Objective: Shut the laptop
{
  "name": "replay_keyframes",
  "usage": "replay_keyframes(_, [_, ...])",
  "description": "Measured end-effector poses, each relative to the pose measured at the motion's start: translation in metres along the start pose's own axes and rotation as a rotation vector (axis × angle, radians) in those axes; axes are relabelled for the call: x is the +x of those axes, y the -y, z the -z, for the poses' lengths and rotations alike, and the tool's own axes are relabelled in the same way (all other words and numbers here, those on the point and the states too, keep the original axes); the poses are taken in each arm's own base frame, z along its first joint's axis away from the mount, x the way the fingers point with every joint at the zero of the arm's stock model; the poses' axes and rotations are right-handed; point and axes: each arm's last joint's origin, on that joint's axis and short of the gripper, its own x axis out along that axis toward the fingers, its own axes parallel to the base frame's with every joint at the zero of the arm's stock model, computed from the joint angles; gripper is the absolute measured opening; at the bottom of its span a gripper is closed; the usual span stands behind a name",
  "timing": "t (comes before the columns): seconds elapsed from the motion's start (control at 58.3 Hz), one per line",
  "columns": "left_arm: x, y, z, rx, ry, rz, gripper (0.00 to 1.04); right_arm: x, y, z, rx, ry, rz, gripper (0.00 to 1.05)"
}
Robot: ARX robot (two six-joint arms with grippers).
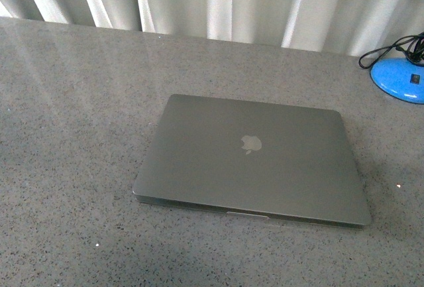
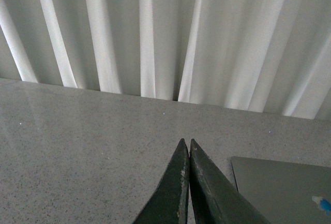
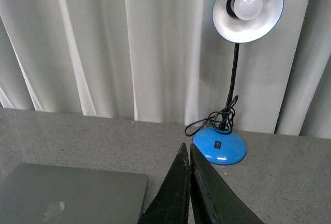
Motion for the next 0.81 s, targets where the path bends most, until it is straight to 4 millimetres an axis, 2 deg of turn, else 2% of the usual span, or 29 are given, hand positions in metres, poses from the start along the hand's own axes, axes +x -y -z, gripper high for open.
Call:
replay_keyframes(0.36, [-0.008,0.000,0.000,0.000,0.001,0.000,0.04,-0.007,0.000,0.000,0.000,0.000,0.000,0.01])
replay_keyframes(0.515, [-0.011,0.000,0.000,0.000,-0.001,0.000,0.04,-0.018,0.000,0.003,0.001,-0.007,0.001,0.01])
replay_keyframes(0.652, [-0.021,0.000,0.004,0.000,-0.024,-0.001,0.04,-0.018,0.000,0.003,0.001,-0.006,0.002,0.01])
replay_keyframes(0.806, [-0.022,0.000,0.003,0.000,-0.004,0.000,0.04,-0.018,0.000,0.003,0.001,-0.006,0.001,0.01])
